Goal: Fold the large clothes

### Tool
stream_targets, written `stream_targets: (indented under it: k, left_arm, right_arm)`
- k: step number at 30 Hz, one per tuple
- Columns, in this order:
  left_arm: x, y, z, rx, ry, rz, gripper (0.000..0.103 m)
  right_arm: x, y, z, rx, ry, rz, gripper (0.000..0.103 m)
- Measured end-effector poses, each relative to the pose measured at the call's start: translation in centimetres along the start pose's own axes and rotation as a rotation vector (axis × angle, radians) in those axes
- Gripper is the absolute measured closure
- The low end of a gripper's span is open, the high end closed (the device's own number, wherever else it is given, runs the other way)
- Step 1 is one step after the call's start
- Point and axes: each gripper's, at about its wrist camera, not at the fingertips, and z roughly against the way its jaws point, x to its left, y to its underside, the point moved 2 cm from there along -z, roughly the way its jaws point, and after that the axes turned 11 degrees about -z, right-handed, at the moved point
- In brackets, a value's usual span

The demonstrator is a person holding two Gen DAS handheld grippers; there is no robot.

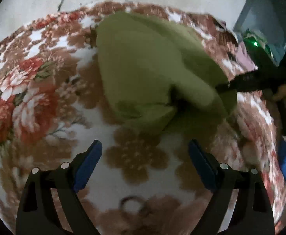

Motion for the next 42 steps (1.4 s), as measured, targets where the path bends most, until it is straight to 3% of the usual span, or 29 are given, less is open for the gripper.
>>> stream_targets:
  k: [5, 8, 12, 13, 15, 22, 26, 29, 30, 34, 38, 42]
  left_arm:
    - [0.9, -1.1, -2.3, -0.107, -0.121, 0.133, 0.016]
    - [1.0, -1.9, -3.1, -0.162, -0.137, 0.151, 0.021]
    - [1.3, -2.6, -3.7, -0.13, -0.15, 0.048, 0.042]
    - [1.6, -2.4, -3.5, -0.127, -0.149, 0.034, 0.05]
    - [2.2, -2.1, -3.5, -0.09, -0.189, 0.003, 0.061]
    - [2.2, -3.2, -1.7, -0.07, -0.211, -0.16, 0.069]
    - [4.0, -1.1, -4.0, -0.031, -0.259, -0.136, 0.069]
    - [3.9, -0.5, -4.5, -0.046, -0.276, -0.105, 0.069]
    - [4.2, -0.6, -4.0, -0.056, -0.252, -0.07, 0.067]
    - [5.2, -1.1, -0.6, -0.087, -0.259, -0.044, 0.028]
    - [6.9, -1.0, 3.2, -0.07, -0.175, -0.037, 0.02]
    - [8.7, -3.3, 6.4, -0.133, -0.129, -0.004, 0.012]
  right_arm:
    - [0.1, 0.2, -0.2, -0.001, 0.001, 0.001, 0.071]
    - [0.1, 0.5, -0.3, -0.003, 0.006, 0.005, 0.071]
    - [0.9, 0.3, -0.8, 0.003, -0.005, -0.005, 0.072]
    - [0.6, 0.2, -0.9, 0.014, -0.037, -0.029, 0.078]
    - [0.2, 0.0, -0.9, 0.022, -0.063, -0.049, 0.079]
    - [-0.7, -0.2, -1.1, 0.038, -0.057, -0.037, 0.08]
    - [-0.6, 0.6, -1.5, 0.043, -0.071, -0.019, 0.08]
    - [-0.7, 1.5, -2.0, 0.02, -0.054, -0.031, 0.079]
    - [-0.7, 1.7, -2.0, 0.014, -0.055, -0.035, 0.078]
    - [0.0, 2.5, -0.1, -0.003, -0.049, -0.012, 0.061]
    - [1.2, 2.4, 3.7, -0.081, -0.046, 0.049, 0.034]
    - [3.2, 0.6, 8.4, -0.221, -0.065, 0.074, 0.015]
